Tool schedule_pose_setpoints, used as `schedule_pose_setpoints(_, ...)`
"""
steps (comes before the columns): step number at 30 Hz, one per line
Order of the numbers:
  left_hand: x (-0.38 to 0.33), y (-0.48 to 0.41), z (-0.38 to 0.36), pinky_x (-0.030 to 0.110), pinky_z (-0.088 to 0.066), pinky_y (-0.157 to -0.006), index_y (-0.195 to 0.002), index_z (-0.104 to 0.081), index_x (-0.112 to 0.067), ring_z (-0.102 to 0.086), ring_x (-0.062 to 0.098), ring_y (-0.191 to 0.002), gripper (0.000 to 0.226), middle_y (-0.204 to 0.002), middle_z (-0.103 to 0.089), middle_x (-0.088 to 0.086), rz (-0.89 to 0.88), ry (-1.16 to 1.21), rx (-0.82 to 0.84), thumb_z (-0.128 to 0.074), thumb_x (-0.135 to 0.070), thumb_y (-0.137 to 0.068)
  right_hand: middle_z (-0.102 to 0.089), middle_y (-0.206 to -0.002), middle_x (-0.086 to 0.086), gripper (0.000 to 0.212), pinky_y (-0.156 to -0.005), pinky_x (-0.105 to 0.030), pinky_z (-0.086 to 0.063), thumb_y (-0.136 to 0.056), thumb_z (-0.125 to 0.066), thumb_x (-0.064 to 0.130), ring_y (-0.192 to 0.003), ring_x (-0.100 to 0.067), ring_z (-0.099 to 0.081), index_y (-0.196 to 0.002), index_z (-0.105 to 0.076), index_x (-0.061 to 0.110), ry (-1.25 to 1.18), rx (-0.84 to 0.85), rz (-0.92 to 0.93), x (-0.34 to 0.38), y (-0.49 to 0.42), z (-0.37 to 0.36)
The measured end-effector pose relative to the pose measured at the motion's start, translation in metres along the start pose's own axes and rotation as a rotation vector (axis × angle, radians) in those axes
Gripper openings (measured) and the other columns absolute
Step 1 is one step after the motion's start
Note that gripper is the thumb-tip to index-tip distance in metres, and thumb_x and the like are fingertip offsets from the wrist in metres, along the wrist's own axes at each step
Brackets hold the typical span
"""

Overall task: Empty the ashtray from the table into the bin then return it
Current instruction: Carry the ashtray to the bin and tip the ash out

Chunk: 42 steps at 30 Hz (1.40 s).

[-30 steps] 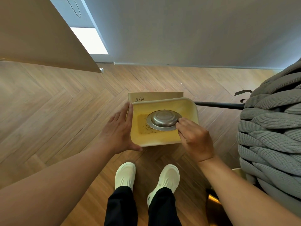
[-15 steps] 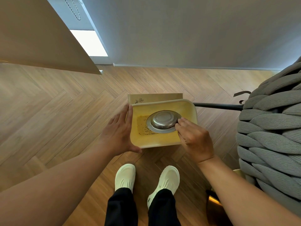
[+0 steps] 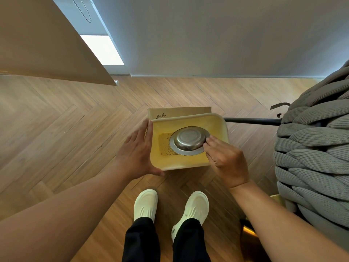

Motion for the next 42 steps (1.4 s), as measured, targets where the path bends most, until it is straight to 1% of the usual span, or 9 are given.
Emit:
schedule_pose_setpoints(5,-0.001,0.000,0.002,0.032,0.002,-0.111,-0.143,0.033,-0.020,0.006,0.023,-0.148,0.159,-0.161,0.018,0.006,0.005,0.011,0.004,-0.067,-0.086,-0.038,-0.077,-0.093,-0.018,0.019,-0.072,-0.044,-0.063,-0.071,-0.081,-0.010,-0.088,-0.032,-0.076,-0.089,-0.078,-0.003,-0.033,-0.034,-0.042,-0.004,0.000,0.004)
schedule_pose_setpoints(11,-0.005,0.002,0.007,0.035,-0.001,-0.113,-0.147,0.025,-0.018,0.003,0.025,-0.148,0.157,-0.161,0.011,0.007,0.025,0.032,-0.011,-0.069,-0.083,-0.040,-0.077,-0.080,-0.009,0.014,-0.057,-0.040,-0.060,-0.082,-0.075,-0.002,-0.066,-0.025,-0.072,-0.094,-0.077,0.004,-0.212,0.059,-0.280,-0.026,-0.003,-0.001)
schedule_pose_setpoints(13,-0.008,0.002,0.011,0.037,-0.005,-0.115,-0.150,0.016,-0.017,0.001,0.024,-0.148,0.149,-0.162,0.005,0.007,0.023,0.063,-0.035,-0.069,-0.082,-0.046,-0.075,-0.079,-0.003,0.013,-0.062,-0.033,-0.060,-0.084,-0.073,0.001,-0.067,-0.017,-0.069,-0.093,-0.077,0.008,-0.326,0.081,-0.411,-0.036,-0.003,-0.005)
schedule_pose_setpoints(17,-0.018,0.001,0.026,0.041,-0.017,-0.117,-0.152,-0.008,-0.015,-0.014,0.026,-0.146,0.128,-0.160,-0.013,0.008,-0.015,0.054,-0.113,-0.075,-0.069,-0.058,-0.064,-0.075,0.020,0.012,-0.065,-0.004,-0.046,-0.087,-0.071,0.011,-0.071,0.005,-0.063,-0.093,-0.075,0.020,-0.492,0.197,-0.718,-0.060,0.008,-0.023)
schedule_pose_setpoints(21,-0.029,0.001,0.036,0.044,-0.033,-0.110,-0.146,-0.029,-0.011,-0.032,0.030,-0.136,0.111,-0.150,-0.035,0.011,-0.066,0.022,-0.186,-0.081,-0.058,-0.060,-0.069,-0.083,0.007,0.015,-0.066,-0.025,-0.060,-0.088,-0.071,0.008,-0.076,-0.013,-0.070,-0.092,-0.071,0.022,-0.669,0.269,-0.899,-0.071,0.016,-0.035)
schedule_pose_setpoints(27,-0.037,0.001,0.029,0.042,-0.043,-0.101,-0.142,-0.035,-0.013,-0.045,0.030,-0.126,0.108,-0.138,-0.051,0.010,-0.118,-0.031,-0.175,-0.082,-0.060,-0.057,-0.069,-0.092,-0.009,0.014,-0.060,-0.030,-0.063,-0.089,-0.068,0.002,-0.068,-0.020,-0.074,-0.097,-0.069,0.013,-0.834,0.349,-1.059,-0.071,0.023,-0.049)
schedule_pose_setpoints(32,-0.040,-0.003,0.021,0.043,-0.039,-0.104,-0.145,-0.028,-0.015,-0.040,0.027,-0.127,0.113,-0.136,-0.052,0.006,-0.117,-0.057,-0.133,-0.074,-0.069,-0.058,-0.069,-0.093,-0.014,0.017,-0.055,-0.026,-0.060,-0.089,-0.067,-0.001,-0.073,-0.025,-0.075,-0.088,-0.068,0.016,-0.965,0.360,-1.099,-0.065,0.023,-0.055)
schedule_pose_setpoints(37,-0.041,-0.005,0.023,0.042,-0.038,-0.103,-0.145,-0.029,-0.016,-0.044,0.024,-0.121,0.111,-0.129,-0.055,0.003,-0.098,0.021,-0.153,-0.068,-0.076,-0.060,-0.071,-0.096,-0.021,0.023,-0.060,-0.034,-0.063,-0.089,-0.067,-0.002,-0.073,-0.028,-0.075,-0.112,-0.065,0.001,-1.054,0.392,-1.136,-0.062,0.025,-0.063)
schedule_pose_setpoints(42,-0.042,-0.003,0.028,0.039,-0.039,-0.098,-0.139,-0.039,-0.018,-0.047,0.023,-0.112,0.105,-0.118,-0.058,0.001,-0.102,0.075,-0.175,-0.069,-0.075,-0.057,-0.068,-0.092,-0.015,0.052,-0.062,-0.033,-0.063,-0.085,-0.072,0.000,-0.066,-0.022,-0.074,-0.134,-0.057,0.010,-0.961,0.439,-1.033,-0.058,0.019,-0.063)
Point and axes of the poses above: each hand's wrist, its own y-axis away from the middle knuckle, its own z-axis out of the back of the hand, x = y × z, the point moved 10 cm from there along -y, towards the middle knuckle
